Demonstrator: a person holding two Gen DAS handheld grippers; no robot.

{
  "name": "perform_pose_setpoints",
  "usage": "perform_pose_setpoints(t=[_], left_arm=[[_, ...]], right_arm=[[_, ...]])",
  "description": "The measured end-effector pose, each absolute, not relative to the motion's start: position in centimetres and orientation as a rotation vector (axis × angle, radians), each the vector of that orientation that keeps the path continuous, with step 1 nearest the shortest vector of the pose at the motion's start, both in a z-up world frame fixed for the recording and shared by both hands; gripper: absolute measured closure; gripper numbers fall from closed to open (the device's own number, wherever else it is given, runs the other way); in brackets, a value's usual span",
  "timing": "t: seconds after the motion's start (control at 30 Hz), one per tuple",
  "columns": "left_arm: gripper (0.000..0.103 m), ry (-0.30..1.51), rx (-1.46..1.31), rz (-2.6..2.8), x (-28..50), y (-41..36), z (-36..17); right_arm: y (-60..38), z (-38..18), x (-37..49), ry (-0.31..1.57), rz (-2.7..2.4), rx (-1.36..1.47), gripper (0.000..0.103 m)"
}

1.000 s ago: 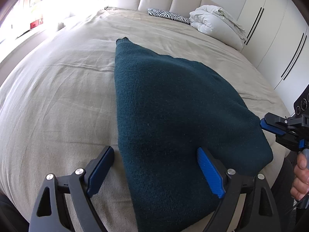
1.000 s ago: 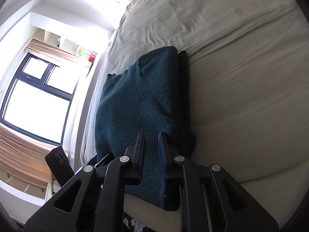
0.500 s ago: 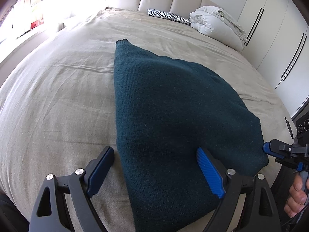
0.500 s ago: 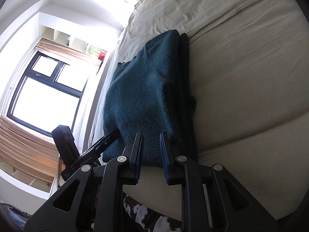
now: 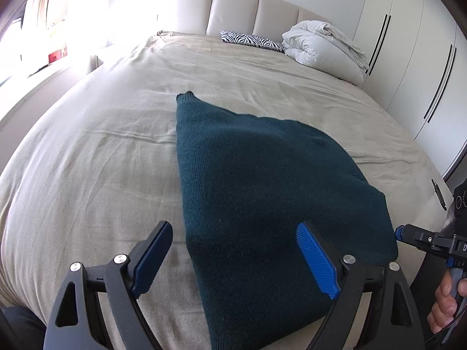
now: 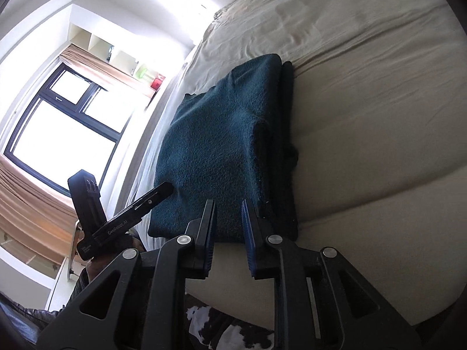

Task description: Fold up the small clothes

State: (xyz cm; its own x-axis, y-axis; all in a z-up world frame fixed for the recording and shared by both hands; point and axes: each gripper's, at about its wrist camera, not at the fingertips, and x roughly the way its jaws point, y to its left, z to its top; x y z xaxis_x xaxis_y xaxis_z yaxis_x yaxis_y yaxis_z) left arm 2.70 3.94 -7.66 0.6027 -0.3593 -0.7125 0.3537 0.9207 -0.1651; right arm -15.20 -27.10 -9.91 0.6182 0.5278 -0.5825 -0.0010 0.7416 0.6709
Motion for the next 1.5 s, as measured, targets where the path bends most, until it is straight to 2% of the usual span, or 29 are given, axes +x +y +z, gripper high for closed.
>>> perform_pose_setpoints(t=[0.1, 0.17, 0.3, 0.4, 0.47, 0.53, 0.7, 1.07, 1.5], left_arm=[[0.009, 0.741, 0.005, -0.392, 2.4, 4.5, -5.2], [0.000, 0.669, 0.010, -0.359, 1.9, 4.9, -3.6], [0.000, 0.507, 0.040, -0.265, 0.7, 5.2, 0.0], [0.000, 0.383, 0.055, -0.188, -0.5, 5.5, 2.5], [0.000, 0.325, 0.063, -0.141, -1.3, 5.6, 3.8], [0.000, 0.319, 0.065, -0.131, -1.5, 5.7, 4.8], [0.000, 0.387, 0.179, -0.019, -1.8, 4.7, 5.5], [0.000, 0.608, 0.088, -0.093, -0.4, 4.7, 3.3], [0.000, 0.708, 0.045, -0.110, 0.7, 4.9, 1.3]], right_arm=[[-27.2, -7.1, -15.4, 0.808, 0.261, 0.573, 0.086], [-26.9, -5.1, -15.5, 0.767, 0.226, 0.513, 0.086], [-25.6, -1.2, -16.1, 0.671, 0.146, 0.386, 0.072], [-24.6, 2.1, -16.5, 0.562, 0.061, 0.338, 0.034], [-24.6, 4.3, -17.5, 0.461, 0.005, 0.332, 0.016], [-24.7, 5.9, -18.3, 0.396, -0.069, 0.326, 0.005], [-25.2, 8.9, -19.1, 0.318, -0.149, 0.352, 0.004], [-25.7, 11.5, -21.5, 0.274, -0.272, 0.310, 0.003], [-21.9, 8.4, -17.6, 0.544, -0.237, 0.158, 0.003]])
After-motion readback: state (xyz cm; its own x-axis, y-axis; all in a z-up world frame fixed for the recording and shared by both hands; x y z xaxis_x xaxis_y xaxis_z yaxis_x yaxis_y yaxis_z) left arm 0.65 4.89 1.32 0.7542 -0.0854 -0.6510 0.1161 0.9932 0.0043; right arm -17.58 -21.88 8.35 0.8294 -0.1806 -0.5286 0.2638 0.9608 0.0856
